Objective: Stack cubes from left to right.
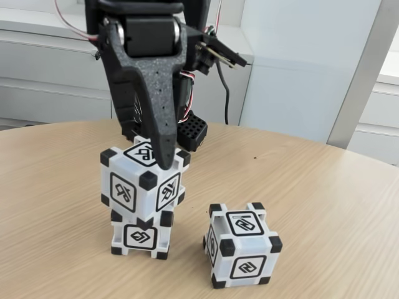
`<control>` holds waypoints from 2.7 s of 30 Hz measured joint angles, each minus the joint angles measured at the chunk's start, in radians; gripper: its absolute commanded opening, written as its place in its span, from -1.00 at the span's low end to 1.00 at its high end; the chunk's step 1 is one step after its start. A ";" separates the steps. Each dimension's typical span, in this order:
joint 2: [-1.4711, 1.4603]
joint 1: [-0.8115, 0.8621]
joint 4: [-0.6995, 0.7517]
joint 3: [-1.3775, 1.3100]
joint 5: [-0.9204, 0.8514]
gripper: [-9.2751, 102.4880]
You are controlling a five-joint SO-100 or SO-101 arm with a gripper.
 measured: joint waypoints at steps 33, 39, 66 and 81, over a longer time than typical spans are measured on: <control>0.084 -0.621 -0.023 -0.204 0.561 -0.24; 0.084 -0.709 -0.175 -0.199 0.822 -0.25; 0.066 -0.724 -0.431 0.209 0.838 -0.21; -0.176 -0.534 -0.437 0.215 0.724 -0.21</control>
